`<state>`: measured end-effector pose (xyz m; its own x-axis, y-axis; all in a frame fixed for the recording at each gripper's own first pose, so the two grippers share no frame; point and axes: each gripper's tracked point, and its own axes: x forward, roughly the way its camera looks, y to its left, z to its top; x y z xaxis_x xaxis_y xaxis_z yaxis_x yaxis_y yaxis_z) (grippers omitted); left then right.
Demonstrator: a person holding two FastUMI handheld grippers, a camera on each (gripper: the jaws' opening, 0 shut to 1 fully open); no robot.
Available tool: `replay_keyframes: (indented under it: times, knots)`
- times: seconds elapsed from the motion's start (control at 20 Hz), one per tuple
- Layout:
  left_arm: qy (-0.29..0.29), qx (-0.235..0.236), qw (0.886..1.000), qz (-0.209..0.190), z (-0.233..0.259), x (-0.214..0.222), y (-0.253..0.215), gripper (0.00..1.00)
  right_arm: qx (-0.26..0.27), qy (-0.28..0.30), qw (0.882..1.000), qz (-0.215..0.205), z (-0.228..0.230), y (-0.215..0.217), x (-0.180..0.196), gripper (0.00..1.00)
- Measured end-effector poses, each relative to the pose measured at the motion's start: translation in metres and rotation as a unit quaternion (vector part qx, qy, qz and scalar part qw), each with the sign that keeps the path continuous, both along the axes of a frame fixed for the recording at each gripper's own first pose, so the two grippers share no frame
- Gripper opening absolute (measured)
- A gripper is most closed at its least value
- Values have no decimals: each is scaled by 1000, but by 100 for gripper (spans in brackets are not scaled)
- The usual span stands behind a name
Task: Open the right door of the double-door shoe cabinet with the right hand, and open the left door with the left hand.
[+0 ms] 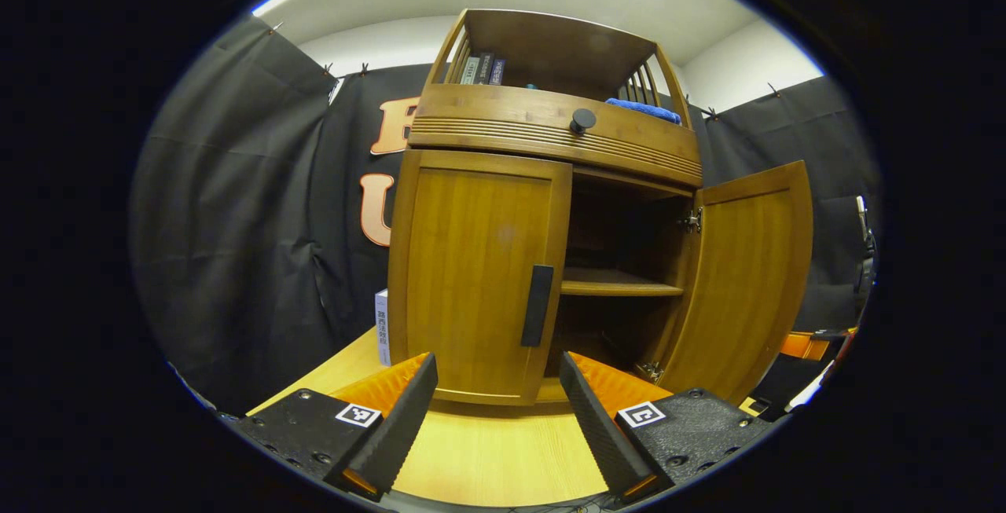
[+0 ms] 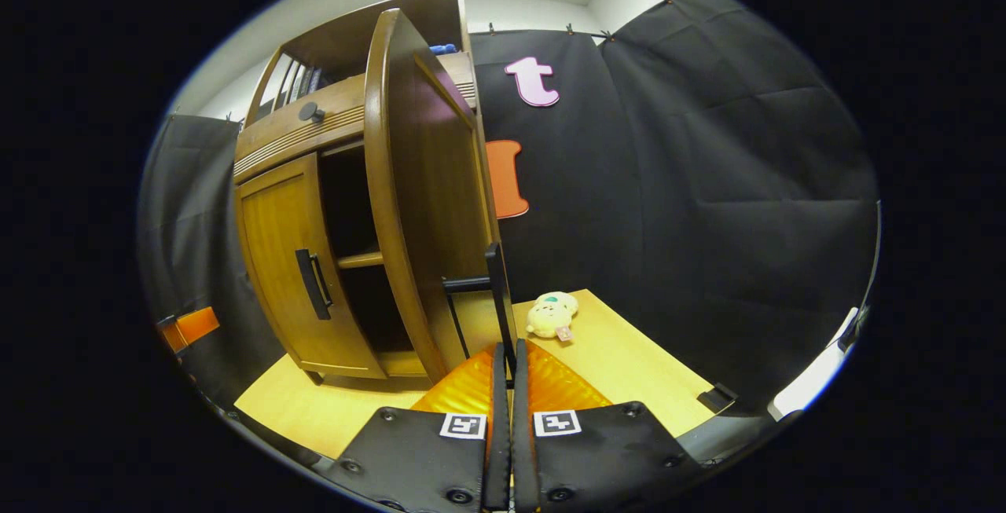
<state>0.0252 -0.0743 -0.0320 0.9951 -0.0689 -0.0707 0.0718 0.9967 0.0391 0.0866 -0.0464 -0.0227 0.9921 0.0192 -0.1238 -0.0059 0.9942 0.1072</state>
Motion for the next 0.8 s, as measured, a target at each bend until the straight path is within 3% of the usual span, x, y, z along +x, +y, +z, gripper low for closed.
replay_keyframes:
  times: [0.2, 0.4, 0.45, 0.65, 0.75, 0.8]
  knots:
    - [-4, 5, 1000, -4, 1, 14, -14, 95, 1, -2, 1000, -14, 0, -21, -2, 9]
    - [-1, -3, 1000, -7, -2, 33, -26, 92, -39, -19, 997, -70, 9, -66, -11, 8]
    - [1, -5, 1000, -8, -4, 37, -28, 95, -35, -19, 997, -73, 9, -72, -14, 8]
    - [6, -2, 1000, -14, -7, 54, -38, 92, -22, -17, 994, -104, 7, -98, -22, 8]
    - [9, 0, 1000, -18, -8, 65, -43, 92, -18, -13, 993, -112, 5, -106, -26, 0]
    - [10, 1, 1000, -19, -10, 71, -46, 92, -17, -14, 993, -116, 3, -110, -28, 15]
